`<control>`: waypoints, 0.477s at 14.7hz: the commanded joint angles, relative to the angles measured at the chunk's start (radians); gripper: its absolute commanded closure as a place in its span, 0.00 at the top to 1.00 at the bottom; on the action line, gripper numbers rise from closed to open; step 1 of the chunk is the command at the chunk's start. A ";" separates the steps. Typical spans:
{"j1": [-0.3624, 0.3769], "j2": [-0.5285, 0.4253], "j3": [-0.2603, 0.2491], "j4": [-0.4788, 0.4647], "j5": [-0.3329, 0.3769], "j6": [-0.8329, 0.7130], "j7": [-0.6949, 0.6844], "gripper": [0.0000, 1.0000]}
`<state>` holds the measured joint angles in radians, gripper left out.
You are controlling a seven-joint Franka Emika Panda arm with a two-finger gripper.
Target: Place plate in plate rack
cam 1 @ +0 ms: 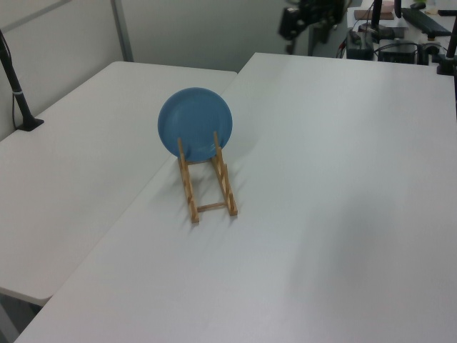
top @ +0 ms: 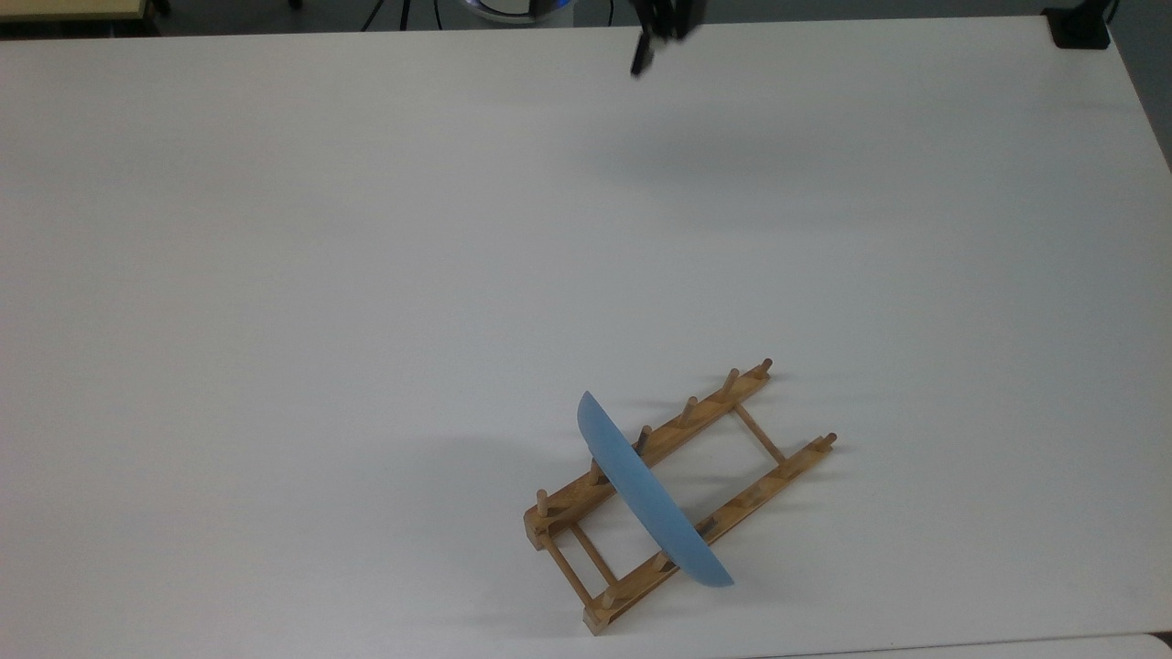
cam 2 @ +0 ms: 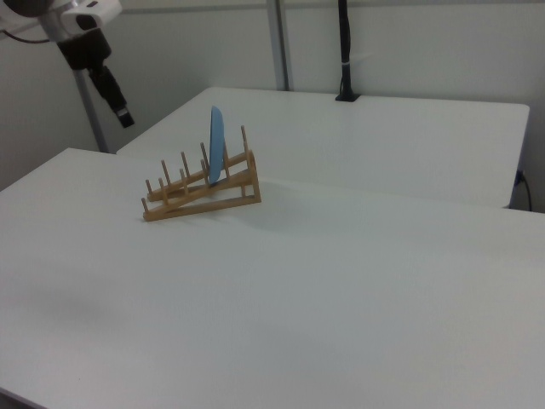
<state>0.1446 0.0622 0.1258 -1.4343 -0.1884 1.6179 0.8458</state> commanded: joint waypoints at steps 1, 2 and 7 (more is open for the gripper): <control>0.003 -0.149 -0.095 -0.124 0.148 -0.087 -0.100 1.00; 0.006 -0.192 -0.127 -0.168 0.177 -0.084 -0.114 1.00; -0.057 -0.243 -0.147 -0.244 0.194 -0.058 -0.298 1.00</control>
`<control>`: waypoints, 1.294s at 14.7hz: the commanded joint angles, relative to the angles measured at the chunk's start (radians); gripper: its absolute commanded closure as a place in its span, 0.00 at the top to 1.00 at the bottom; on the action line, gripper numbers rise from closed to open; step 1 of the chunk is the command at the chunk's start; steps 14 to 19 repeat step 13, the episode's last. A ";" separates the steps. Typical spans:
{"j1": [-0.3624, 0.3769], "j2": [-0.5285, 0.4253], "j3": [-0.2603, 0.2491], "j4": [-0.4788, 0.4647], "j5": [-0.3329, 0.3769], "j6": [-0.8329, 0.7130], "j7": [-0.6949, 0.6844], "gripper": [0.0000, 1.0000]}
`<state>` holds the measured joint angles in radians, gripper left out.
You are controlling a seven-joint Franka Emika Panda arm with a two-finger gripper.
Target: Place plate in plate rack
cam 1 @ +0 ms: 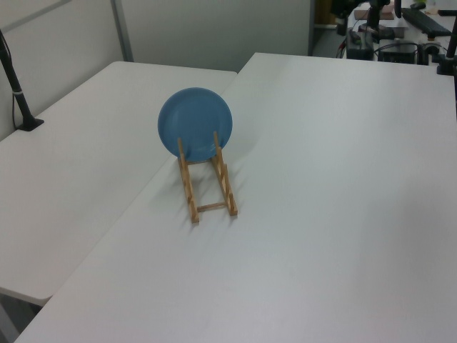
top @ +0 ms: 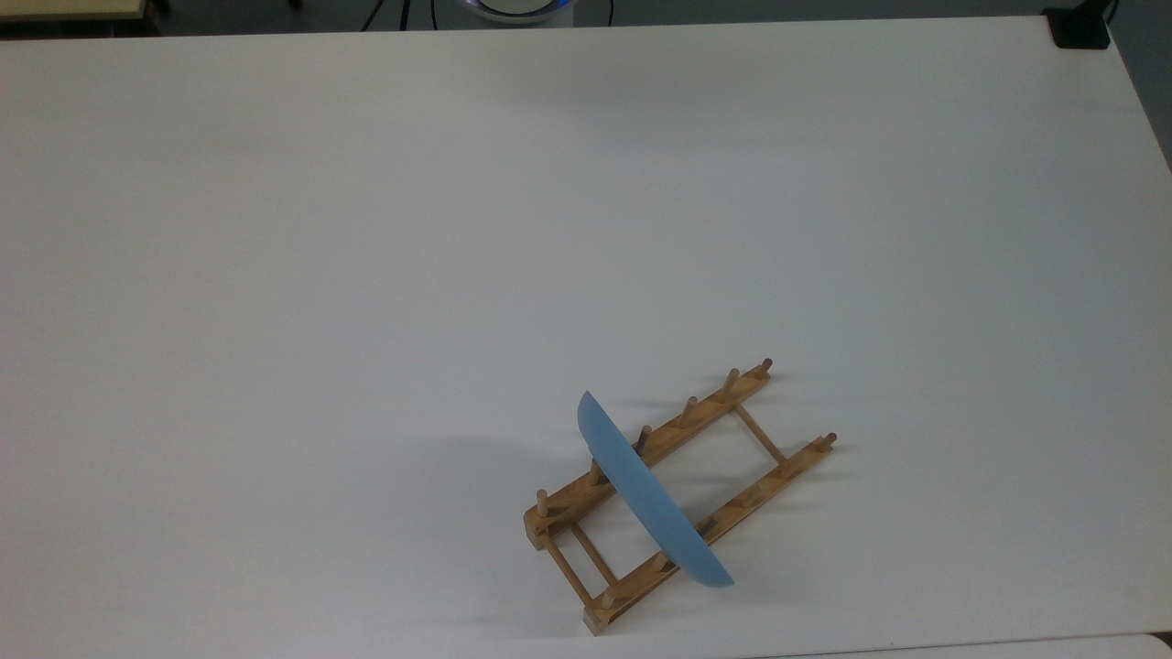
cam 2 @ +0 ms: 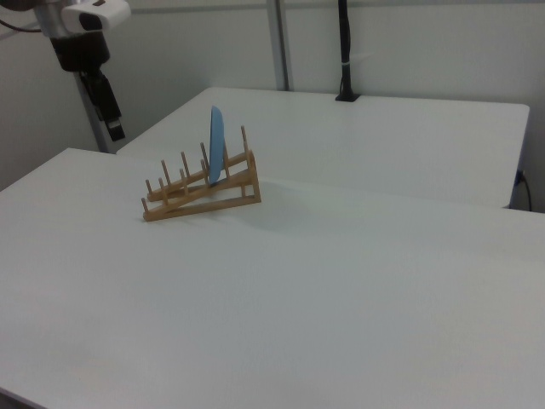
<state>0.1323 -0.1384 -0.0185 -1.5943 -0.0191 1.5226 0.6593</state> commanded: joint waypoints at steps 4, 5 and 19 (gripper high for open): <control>-0.135 -0.032 -0.001 -0.115 0.051 0.163 -0.402 1.00; -0.157 -0.023 -0.001 -0.115 0.071 0.174 -0.496 1.00; -0.194 -0.003 -0.005 -0.095 0.085 0.177 -0.691 1.00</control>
